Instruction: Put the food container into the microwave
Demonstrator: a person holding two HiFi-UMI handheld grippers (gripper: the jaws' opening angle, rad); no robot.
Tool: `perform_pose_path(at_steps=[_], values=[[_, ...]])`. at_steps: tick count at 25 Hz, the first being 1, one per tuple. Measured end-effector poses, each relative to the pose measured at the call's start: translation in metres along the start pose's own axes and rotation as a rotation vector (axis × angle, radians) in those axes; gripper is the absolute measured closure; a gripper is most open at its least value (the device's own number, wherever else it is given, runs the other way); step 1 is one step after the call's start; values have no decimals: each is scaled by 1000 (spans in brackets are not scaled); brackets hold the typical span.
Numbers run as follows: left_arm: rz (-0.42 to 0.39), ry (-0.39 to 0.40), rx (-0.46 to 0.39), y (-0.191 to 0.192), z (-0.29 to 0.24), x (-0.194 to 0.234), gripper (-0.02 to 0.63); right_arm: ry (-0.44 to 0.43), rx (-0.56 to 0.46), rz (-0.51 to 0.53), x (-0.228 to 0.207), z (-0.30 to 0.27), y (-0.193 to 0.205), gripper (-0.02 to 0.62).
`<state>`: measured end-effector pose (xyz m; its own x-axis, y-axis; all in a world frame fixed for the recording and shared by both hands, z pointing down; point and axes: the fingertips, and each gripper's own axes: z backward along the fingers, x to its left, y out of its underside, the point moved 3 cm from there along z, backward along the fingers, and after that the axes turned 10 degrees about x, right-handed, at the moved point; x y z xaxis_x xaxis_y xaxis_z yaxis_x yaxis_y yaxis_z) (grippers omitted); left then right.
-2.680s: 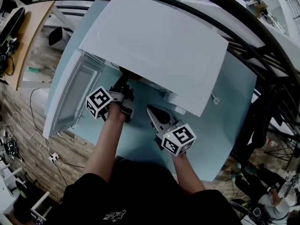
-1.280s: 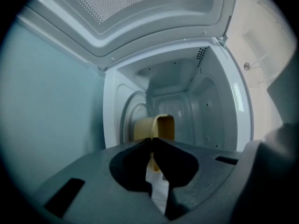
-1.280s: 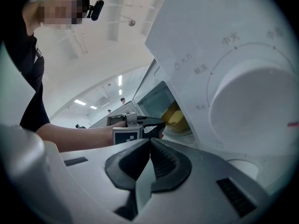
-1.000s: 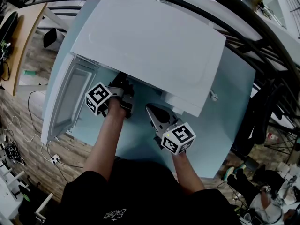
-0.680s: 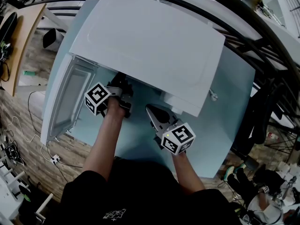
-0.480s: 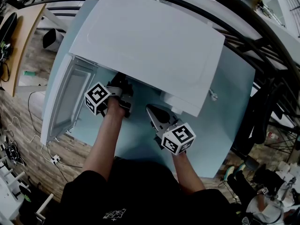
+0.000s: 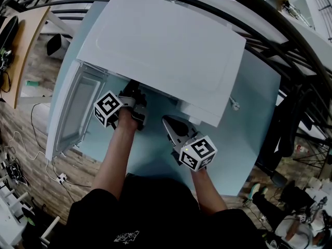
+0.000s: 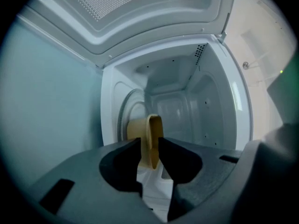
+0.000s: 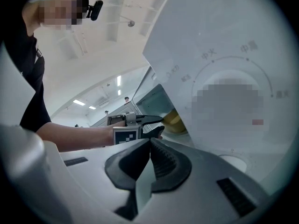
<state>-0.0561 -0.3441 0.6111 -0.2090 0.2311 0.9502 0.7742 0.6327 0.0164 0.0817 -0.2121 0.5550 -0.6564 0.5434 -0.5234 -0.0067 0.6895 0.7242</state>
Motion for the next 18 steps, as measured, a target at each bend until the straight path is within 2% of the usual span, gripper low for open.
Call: perform_pose_path(at_steps=[11, 18], values=[[-14, -17, 8, 11, 28, -2, 508, 13, -34, 35, 23, 9, -6, 588], [-40, 9, 18, 21, 54, -13, 569, 29, -62, 56, 44, 20, -7, 588]])
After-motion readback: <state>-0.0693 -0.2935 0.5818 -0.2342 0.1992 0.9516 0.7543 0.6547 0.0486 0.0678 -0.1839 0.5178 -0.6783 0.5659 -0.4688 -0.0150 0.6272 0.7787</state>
